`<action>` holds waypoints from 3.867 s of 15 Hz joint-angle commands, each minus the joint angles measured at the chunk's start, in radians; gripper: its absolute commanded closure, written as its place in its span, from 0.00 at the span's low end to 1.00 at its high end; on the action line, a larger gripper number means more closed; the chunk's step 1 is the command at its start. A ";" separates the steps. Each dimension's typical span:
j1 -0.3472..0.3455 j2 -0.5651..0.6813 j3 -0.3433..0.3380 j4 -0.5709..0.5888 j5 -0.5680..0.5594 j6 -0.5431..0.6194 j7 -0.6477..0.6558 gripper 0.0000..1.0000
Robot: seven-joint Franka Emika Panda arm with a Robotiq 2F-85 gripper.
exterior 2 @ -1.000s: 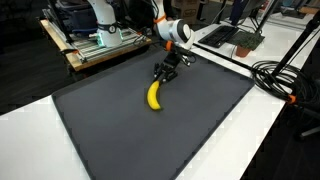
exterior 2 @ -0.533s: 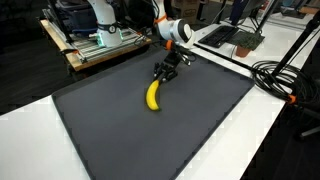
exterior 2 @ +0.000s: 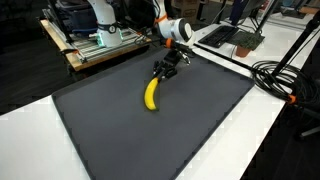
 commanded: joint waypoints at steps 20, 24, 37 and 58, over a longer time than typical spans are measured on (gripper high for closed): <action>-0.096 -0.030 0.007 0.002 0.056 0.183 -0.081 0.47; -0.106 -0.034 0.014 -0.001 0.072 0.216 -0.081 0.75; -0.095 -0.081 0.006 -0.019 0.087 0.219 -0.040 0.88; -0.082 -0.090 0.001 -0.014 0.075 0.208 -0.022 0.63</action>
